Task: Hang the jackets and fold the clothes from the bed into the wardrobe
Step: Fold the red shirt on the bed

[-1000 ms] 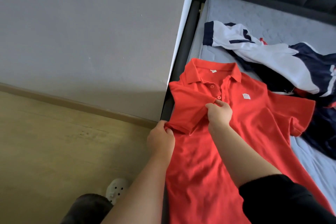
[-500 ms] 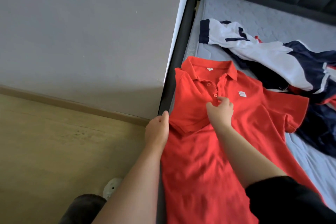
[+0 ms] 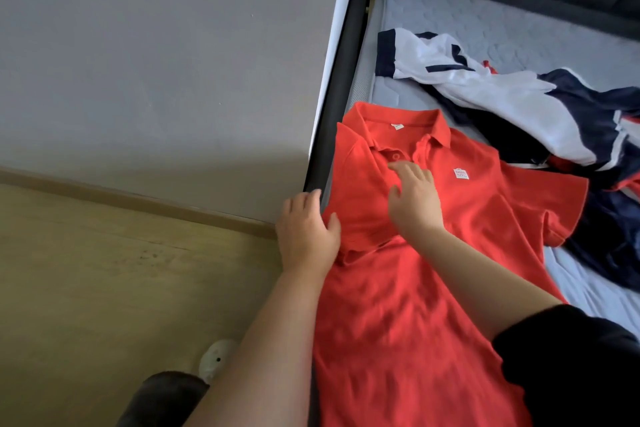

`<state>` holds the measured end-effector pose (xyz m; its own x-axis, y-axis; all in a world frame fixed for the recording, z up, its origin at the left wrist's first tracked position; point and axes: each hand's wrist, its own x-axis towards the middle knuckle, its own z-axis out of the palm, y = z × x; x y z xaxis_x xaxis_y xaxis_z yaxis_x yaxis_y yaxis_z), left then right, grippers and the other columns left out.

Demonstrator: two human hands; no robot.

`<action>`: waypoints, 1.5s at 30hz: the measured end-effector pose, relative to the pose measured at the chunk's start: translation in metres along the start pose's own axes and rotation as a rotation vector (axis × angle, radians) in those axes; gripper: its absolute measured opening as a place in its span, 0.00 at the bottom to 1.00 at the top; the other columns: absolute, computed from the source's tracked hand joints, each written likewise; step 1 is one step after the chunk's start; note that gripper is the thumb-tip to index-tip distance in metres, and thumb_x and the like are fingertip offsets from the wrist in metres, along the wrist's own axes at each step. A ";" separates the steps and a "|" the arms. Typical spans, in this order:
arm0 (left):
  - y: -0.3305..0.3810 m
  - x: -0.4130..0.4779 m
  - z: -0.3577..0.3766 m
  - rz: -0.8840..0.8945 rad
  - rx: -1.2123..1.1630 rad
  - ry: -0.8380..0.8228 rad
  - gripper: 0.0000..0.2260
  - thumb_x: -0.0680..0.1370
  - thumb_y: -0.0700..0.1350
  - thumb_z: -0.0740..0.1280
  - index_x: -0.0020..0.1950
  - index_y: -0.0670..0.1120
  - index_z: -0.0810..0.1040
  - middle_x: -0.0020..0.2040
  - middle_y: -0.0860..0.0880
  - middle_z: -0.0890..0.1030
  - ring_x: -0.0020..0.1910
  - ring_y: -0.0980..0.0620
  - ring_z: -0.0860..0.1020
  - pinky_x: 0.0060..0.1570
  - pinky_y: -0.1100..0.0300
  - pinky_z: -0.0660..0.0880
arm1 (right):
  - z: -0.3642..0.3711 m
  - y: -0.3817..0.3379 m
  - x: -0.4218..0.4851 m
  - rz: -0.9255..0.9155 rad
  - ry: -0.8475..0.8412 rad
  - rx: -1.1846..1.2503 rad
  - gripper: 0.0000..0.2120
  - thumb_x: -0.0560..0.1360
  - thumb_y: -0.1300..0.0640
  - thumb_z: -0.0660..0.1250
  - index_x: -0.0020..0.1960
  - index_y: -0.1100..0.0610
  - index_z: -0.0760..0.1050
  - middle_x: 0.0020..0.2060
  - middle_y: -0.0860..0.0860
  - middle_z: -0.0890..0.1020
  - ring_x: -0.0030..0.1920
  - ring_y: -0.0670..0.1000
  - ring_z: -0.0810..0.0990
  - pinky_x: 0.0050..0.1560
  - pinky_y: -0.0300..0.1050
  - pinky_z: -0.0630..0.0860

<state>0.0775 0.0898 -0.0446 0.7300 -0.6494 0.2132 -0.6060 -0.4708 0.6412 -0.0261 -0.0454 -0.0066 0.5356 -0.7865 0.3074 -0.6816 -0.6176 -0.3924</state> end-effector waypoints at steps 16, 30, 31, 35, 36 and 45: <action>-0.007 -0.027 0.038 -0.105 0.158 -0.397 0.29 0.80 0.61 0.49 0.78 0.55 0.41 0.79 0.51 0.44 0.77 0.47 0.41 0.73 0.41 0.45 | 0.021 0.033 -0.021 -0.356 -0.329 -0.392 0.26 0.80 0.46 0.50 0.77 0.51 0.57 0.77 0.50 0.56 0.77 0.51 0.49 0.74 0.54 0.44; 0.074 -0.042 0.054 0.317 0.340 -0.451 0.28 0.81 0.59 0.52 0.78 0.51 0.52 0.79 0.45 0.48 0.77 0.43 0.41 0.73 0.41 0.43 | -0.022 0.082 -0.076 0.224 -0.045 -0.066 0.21 0.78 0.54 0.61 0.69 0.56 0.69 0.76 0.54 0.60 0.77 0.53 0.50 0.74 0.57 0.43; 0.081 -0.049 0.061 0.344 0.340 -0.490 0.28 0.80 0.59 0.52 0.78 0.52 0.51 0.79 0.44 0.47 0.77 0.43 0.41 0.72 0.41 0.43 | -0.029 0.091 -0.079 0.280 -0.036 -0.079 0.21 0.78 0.54 0.61 0.69 0.56 0.70 0.76 0.54 0.60 0.77 0.53 0.50 0.74 0.57 0.43; 0.090 -0.060 0.078 0.365 0.406 -0.547 0.29 0.80 0.63 0.50 0.78 0.56 0.46 0.78 0.42 0.41 0.76 0.41 0.38 0.70 0.36 0.40 | -0.060 0.131 -0.079 0.566 0.153 0.060 0.22 0.76 0.54 0.64 0.68 0.61 0.69 0.72 0.60 0.65 0.74 0.57 0.59 0.73 0.51 0.52; 0.089 -0.060 0.080 0.355 0.408 -0.550 0.29 0.79 0.64 0.49 0.78 0.57 0.45 0.78 0.42 0.40 0.76 0.41 0.38 0.70 0.36 0.40 | -0.067 0.140 -0.076 0.686 0.238 0.158 0.24 0.74 0.54 0.65 0.66 0.63 0.69 0.68 0.62 0.69 0.71 0.58 0.64 0.71 0.49 0.57; 0.080 -0.060 0.083 0.361 0.396 -0.575 0.32 0.77 0.66 0.50 0.78 0.57 0.45 0.78 0.44 0.40 0.76 0.43 0.37 0.70 0.37 0.39 | -0.102 0.198 -0.045 1.329 0.314 0.969 0.14 0.72 0.43 0.70 0.44 0.54 0.76 0.38 0.51 0.77 0.34 0.50 0.75 0.40 0.44 0.74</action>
<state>-0.0409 0.0419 -0.0672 0.2539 -0.9590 -0.1258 -0.9210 -0.2795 0.2715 -0.2358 -0.1326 -0.0099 -0.3171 -0.7708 -0.5526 0.0540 0.5670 -0.8219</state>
